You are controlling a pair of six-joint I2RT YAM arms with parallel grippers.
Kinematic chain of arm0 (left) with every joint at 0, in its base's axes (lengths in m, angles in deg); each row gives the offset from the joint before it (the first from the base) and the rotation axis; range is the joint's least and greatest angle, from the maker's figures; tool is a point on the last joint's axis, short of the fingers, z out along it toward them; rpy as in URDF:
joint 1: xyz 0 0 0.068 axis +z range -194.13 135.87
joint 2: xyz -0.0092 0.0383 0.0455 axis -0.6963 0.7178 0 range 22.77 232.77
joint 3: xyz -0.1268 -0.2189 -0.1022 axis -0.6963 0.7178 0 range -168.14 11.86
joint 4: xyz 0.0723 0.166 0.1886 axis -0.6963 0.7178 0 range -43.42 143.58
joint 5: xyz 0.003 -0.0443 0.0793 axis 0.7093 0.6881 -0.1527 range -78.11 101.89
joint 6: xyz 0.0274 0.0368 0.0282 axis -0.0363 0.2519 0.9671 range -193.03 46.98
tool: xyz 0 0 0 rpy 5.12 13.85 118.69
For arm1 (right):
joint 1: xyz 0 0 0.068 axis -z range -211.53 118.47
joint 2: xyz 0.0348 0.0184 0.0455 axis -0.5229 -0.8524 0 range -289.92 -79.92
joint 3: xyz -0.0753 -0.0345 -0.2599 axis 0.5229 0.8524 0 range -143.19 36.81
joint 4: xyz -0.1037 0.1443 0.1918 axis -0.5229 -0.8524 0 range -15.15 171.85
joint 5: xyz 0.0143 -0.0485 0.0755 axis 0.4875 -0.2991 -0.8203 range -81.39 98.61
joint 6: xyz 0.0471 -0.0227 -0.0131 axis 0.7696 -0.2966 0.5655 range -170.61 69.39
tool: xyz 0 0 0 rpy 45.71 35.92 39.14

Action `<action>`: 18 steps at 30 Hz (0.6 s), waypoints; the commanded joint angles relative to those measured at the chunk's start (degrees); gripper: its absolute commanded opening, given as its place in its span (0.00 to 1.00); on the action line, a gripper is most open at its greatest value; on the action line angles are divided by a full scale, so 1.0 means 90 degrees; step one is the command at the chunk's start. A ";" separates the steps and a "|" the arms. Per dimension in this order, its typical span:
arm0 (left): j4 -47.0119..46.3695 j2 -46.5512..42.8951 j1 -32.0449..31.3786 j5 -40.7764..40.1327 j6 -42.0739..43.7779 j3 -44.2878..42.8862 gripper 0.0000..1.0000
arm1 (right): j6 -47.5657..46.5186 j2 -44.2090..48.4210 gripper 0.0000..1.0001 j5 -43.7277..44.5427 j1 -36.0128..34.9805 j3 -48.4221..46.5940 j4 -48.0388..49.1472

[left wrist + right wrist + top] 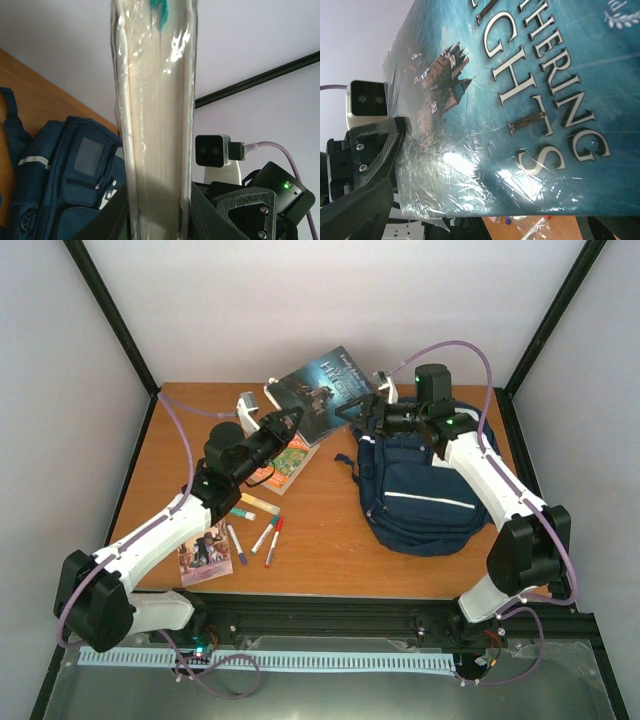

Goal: Pack the student bag
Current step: Pick up the book from the center of the board.

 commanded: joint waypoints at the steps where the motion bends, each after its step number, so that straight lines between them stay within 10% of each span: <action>1: -0.1351 -0.0121 -0.0273 -0.0191 -0.0073 -0.0235 0.01 | 0.0286 0.0086 0.99 0.0219 -0.0033 -0.0140 0.0770; 18: -0.2149 0.0509 -0.0628 -0.0213 -0.1411 0.0251 0.05 | 0.1747 0.0484 0.73 0.0702 0.0033 0.0391 0.3026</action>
